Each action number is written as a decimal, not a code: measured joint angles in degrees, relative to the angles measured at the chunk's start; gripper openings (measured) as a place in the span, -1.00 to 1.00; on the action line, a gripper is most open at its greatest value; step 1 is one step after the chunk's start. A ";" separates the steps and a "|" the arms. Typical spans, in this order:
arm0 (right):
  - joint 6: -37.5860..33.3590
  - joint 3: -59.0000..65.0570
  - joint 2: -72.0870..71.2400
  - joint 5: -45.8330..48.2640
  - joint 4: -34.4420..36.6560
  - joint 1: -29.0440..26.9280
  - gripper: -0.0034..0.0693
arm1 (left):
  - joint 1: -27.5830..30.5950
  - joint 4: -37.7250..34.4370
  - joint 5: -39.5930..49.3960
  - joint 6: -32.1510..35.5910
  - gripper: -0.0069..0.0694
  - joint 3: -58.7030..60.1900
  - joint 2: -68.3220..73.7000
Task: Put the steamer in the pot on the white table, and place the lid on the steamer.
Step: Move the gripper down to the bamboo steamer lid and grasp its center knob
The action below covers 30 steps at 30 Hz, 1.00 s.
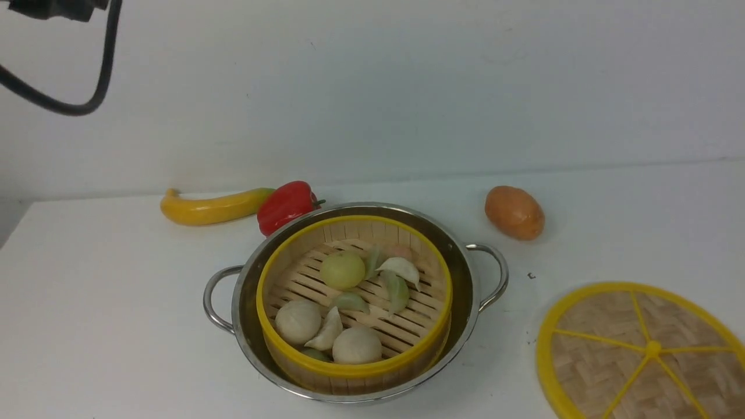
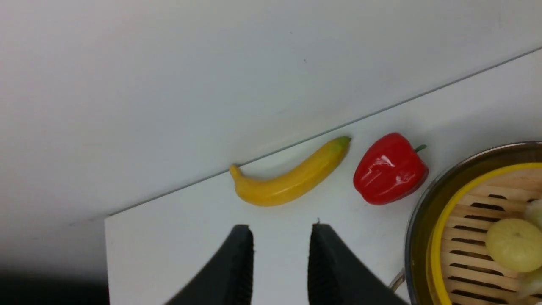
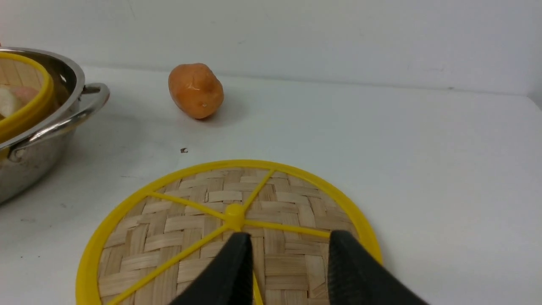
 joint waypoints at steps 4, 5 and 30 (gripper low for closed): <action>0.00 0.00 0.00 0.00 -0.75 0.00 -0.24 | 2.16 -1.49 -6.76 0.02 -0.34 7.11 -2.81; 0.00 0.00 0.00 0.00 -0.82 0.00 -0.24 | 2.42 -2.05 -7.98 0.02 -0.34 8.39 -3.42; 21.60 0.49 0.00 -32.19 6.33 0.00 -0.24 | 2.72 -13.64 -3.18 2.38 -0.35 20.71 -7.75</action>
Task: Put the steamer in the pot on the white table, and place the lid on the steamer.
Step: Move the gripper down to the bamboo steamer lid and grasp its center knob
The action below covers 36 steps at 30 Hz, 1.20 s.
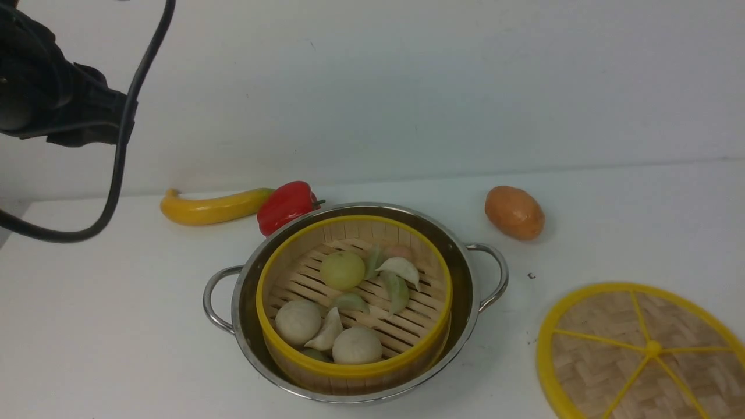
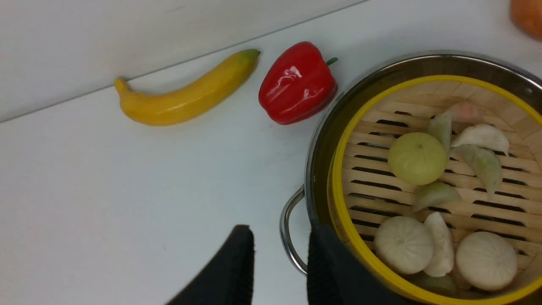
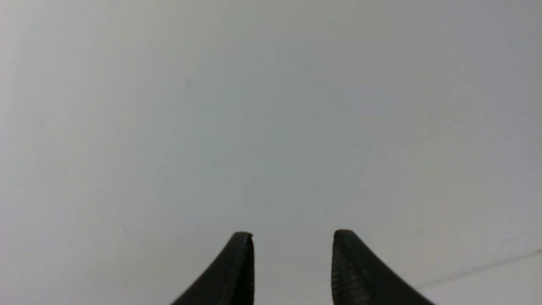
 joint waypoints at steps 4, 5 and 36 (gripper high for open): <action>7.42 0.00 0.00 -7.17 2.97 0.00 -0.24 | 0.00 -1.04 0.00 0.00 -0.35 0.00 0.00; 9.48 0.00 0.00 -8.53 2.98 0.00 -0.24 | 0.00 -1.16 0.00 0.01 -0.35 0.00 0.00; 20.89 -41.63 44.25 43.69 -46.97 28.62 -0.25 | 0.00 -2.34 -0.11 2.56 -0.35 0.00 0.00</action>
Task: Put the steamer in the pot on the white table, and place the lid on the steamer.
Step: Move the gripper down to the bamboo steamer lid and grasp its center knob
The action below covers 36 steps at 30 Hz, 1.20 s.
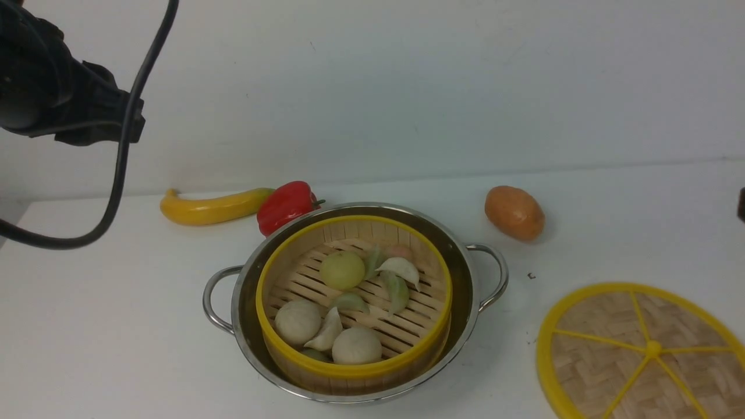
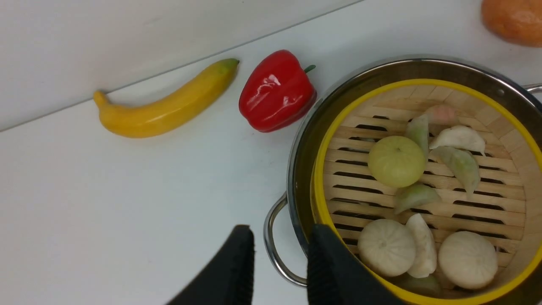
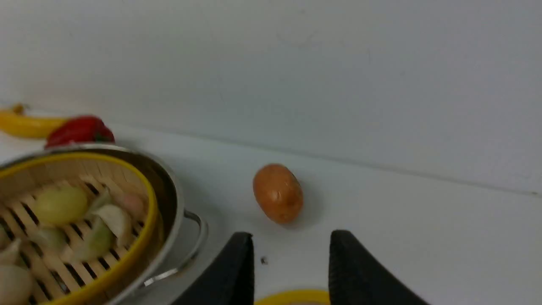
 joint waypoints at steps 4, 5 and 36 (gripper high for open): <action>-6.20 -0.66 2.65 1.98 -3.02 0.60 -0.25 | 0.00 -0.92 -0.06 0.00 -0.35 0.00 0.00; -8.08 -0.66 3.18 2.90 -3.63 0.60 -0.25 | 0.00 -1.37 -0.06 0.02 -0.35 0.00 0.00; -34.38 -19.15 19.23 34.56 29.76 -1.54 -0.25 | 0.00 -11.81 0.88 8.60 -0.35 0.54 3.38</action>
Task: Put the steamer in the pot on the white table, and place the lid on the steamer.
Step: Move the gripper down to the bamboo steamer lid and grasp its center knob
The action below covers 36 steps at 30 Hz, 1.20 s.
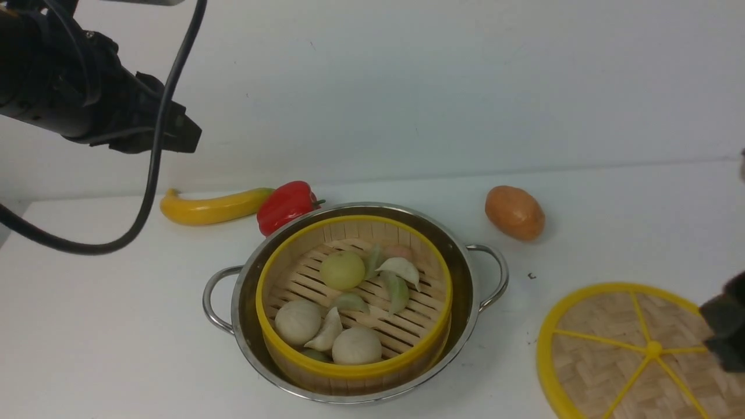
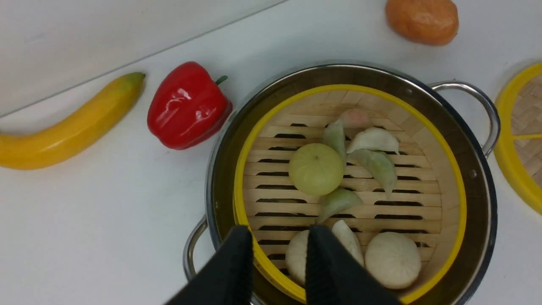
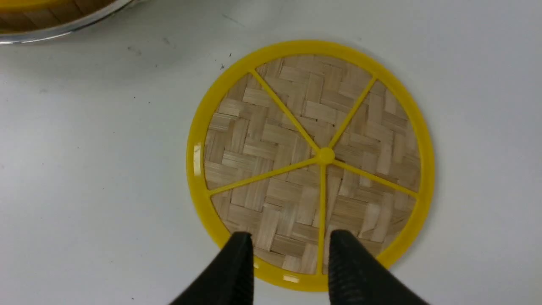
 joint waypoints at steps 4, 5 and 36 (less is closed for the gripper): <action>-4.88 -3.92 5.56 -0.42 7.65 -7.39 -0.25 | 0.00 0.00 0.61 0.59 -0.35 0.02 0.00; -5.75 -4.33 6.22 -0.42 8.79 -9.15 -0.25 | 0.00 -0.06 0.59 0.64 -0.35 0.02 0.00; -27.08 -5.13 24.96 -3.35 23.64 -24.76 -0.24 | 0.00 -1.64 0.66 1.89 -0.35 0.02 0.00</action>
